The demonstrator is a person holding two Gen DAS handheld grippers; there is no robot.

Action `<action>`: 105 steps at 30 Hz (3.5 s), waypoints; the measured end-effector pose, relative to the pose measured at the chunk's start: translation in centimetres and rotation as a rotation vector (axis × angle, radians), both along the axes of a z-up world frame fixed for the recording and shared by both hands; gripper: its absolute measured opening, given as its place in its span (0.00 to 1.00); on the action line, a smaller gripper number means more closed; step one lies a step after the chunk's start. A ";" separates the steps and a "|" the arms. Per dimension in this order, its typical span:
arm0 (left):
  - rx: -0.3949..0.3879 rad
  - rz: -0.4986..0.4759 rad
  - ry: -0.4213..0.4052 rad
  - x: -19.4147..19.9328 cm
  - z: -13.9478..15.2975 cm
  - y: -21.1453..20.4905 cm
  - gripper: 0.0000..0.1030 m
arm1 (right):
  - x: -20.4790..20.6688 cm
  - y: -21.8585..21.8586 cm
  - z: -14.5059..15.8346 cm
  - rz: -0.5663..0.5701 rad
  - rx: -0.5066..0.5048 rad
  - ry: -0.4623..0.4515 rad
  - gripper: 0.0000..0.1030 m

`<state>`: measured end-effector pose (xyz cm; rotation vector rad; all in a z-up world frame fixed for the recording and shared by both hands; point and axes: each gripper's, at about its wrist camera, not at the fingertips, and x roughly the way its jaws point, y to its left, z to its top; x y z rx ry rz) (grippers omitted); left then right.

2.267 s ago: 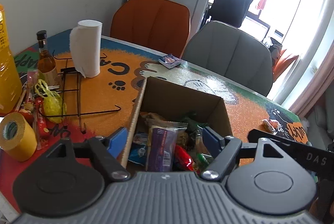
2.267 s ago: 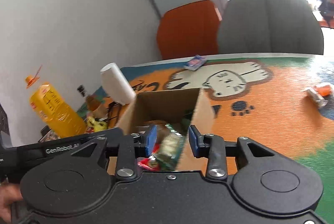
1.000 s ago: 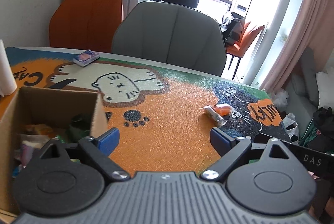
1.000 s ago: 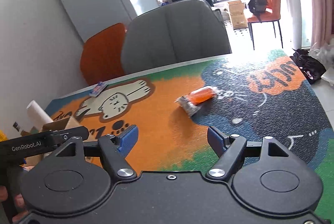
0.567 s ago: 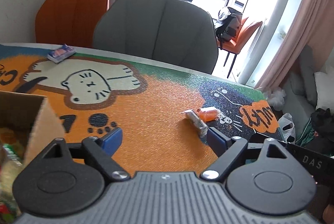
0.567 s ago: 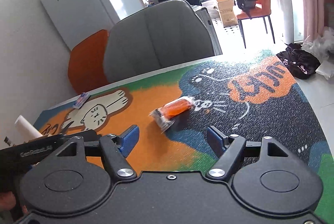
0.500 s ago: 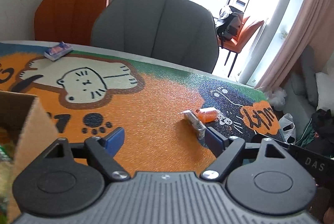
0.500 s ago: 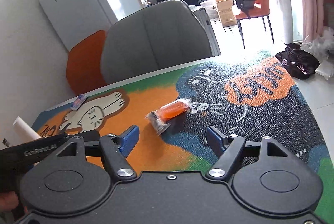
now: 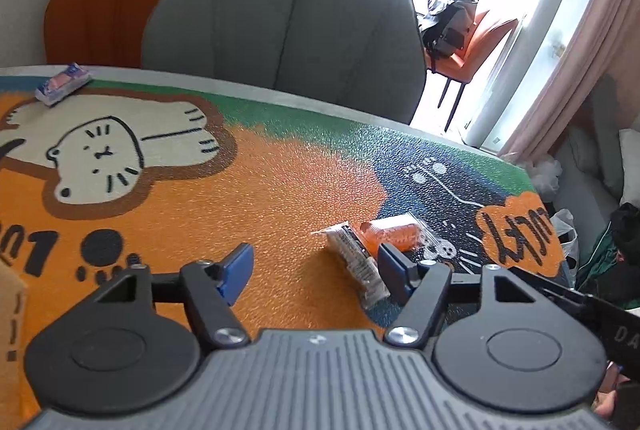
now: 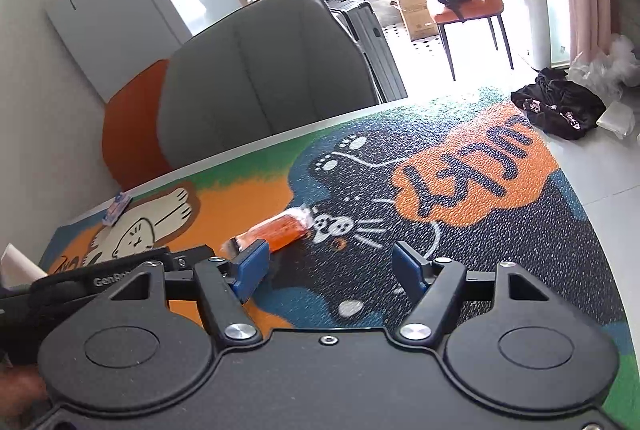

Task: Organize snacks
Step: 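Grasp the clear wrapped stick with the left gripper while the right grasps the orange packet, then carry the clear stick and orange packet over the cardboard box with both grippers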

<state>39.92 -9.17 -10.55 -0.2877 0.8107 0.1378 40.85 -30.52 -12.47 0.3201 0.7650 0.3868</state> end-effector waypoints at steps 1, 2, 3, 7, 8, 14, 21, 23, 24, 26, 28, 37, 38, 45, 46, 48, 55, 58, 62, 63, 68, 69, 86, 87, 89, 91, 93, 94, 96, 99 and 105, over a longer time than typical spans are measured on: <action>-0.003 -0.001 0.007 0.4 -0.4 -0.1 0.66 | 0.3 0.0 -0.1 -0.002 -0.002 0.003 0.66; -0.004 -0.004 0.011 0.8 -0.7 -0.2 0.65 | 0.5 0.1 -0.2 -0.004 -0.005 0.006 0.66; -0.002 -0.007 0.013 1.1 -1.0 -0.3 0.65 | 0.7 0.1 -0.3 -0.003 -0.005 0.007 0.66; -0.024 -0.007 0.028 2.1 -2.2 -0.4 0.59 | 1.6 0.5 -0.7 -0.001 -0.010 0.014 0.66; -0.027 -0.004 0.024 2.2 -2.3 -0.3 0.58 | 1.8 0.7 -0.7 0.000 -0.011 0.015 0.66; 0.009 -0.014 0.018 2.5 -2.3 -0.1 0.48 | 2.3 2.1 -1.2 0.012 -0.008 0.025 0.66; -0.013 -0.019 0.030 2.3 -2.3 1.8 0.18 | 2.8 4.1 -1.7 0.024 -0.028 0.022 0.66; -0.017 -0.011 0.029 2.2 -2.3 2.5 0.17 | 3.0 4.5 -1.9 0.027 -0.032 0.026 0.66; -0.014 -0.001 0.029 2.1 -2.2 2.8 0.17 | 3.1 4.8 -2.0 0.029 -0.036 0.023 0.66; -0.013 0.017 0.030 1.9 -2.2 3.5 0.17 | 3.3 5.1 -2.0 0.027 -0.048 0.016 0.67; -0.013 0.032 0.033 1.8 -2.2 4.3 0.17 | 3.7 5.6 -2.0 0.025 -0.063 0.011 0.67; -0.023 0.090 0.033 1.2 -2.1 6.9 0.17 | 5.3 8.2 -2.2 -0.010 -0.117 0.005 0.68; -0.022 0.095 0.033 1.2 -2.1 7.0 0.17 | 5.5 8.5 -2.3 -0.013 -0.126 0.007 0.68; -0.031 0.104 0.035 1.1 -2.0 7.4 0.17 | 5.6 10.6 -2.5 -0.027 -0.261 -0.031 0.62; -0.032 0.104 0.035 1.1 -2.0 7.4 0.17 | 5.5 10.6 -2.5 -0.027 -0.270 -0.036 0.57; -0.030 0.104 0.035 0.9 -2.1 7.4 0.17 | 5.4 10.2 -2.3 -0.029 -0.263 -0.031 0.38; -0.029 0.081 0.036 -0.1 -2.1 6.9 0.17 | 3.1 8.1 -2.1 0.015 -0.194 -0.013 0.22; -0.031 0.065 0.038 -0.6 -2.1 6.4 0.17 | 1.9 7.4 -2.1 0.032 -0.185 -0.010 0.21; -0.038 0.046 0.042 -1.4 -2.0 5.9 0.17 | 0.6 6.6 -1.7 0.032 -0.177 0.001 0.21; -0.036 0.040 0.041 -1.6 -1.9 5.8 0.17 | 0.3 6.4 -1.6 0.029 -0.174 0.002 0.21; -0.014 0.017 0.060 -2.3 -1.9 5.2 0.17 | -1.0 7.0 -2.0 0.041 -0.223 0.003 0.26; -0.009 0.012 0.060 -2.5 -2.0 5.1 0.18 | -1.1 7.3 -2.2 0.046 -0.233 0.001 0.33; 0.025 -0.026 0.080 -5.4 -1.7 4.7 0.15 | -5.5 7.0 -2.5 0.014 -0.306 0.010 0.30; 0.024 -0.029 0.078 -5.8 -1.6 4.7 0.15 | -5.8 6.9 -2.4 0.021 -0.295 0.015 0.25; 0.019 -0.037 0.072 -6.7 -1.2 4.7 0.15 | -6.3 6.8 -2.2 0.035 -0.285 0.016 0.23; 0.020 -0.042 0.062 -7.5 -0.6 4.7 0.15 | -7.0 6.9 -1.7 0.041 -0.283 -0.001 0.23; 0.018 -0.048 0.050 -8.2 0.1 4.8 0.15 | -7.6 6.9 -1.1 0.042 -0.268 -0.013 0.22; 0.016 -0.052 0.043 -8.6 0.5 4.8 0.15 | -7.9 6.9 -0.7 0.043 -0.258 -0.019 0.22; 0.013 -0.058 0.028 -9.4 1.4 4.9 0.15 | -8.5 7.0 0.1 0.047 -0.245 -0.034 0.22; 0.011 -0.058 0.000 -10.6 2.8 5.2 0.15 | -9.4 7.5 1.6 0.058 -0.224 -0.062 0.22; 0.004 -0.051 -0.054 -13.3 5.7 6.5 0.15 | -11.5 8.8 4.9 0.092 -0.183 -0.126 0.22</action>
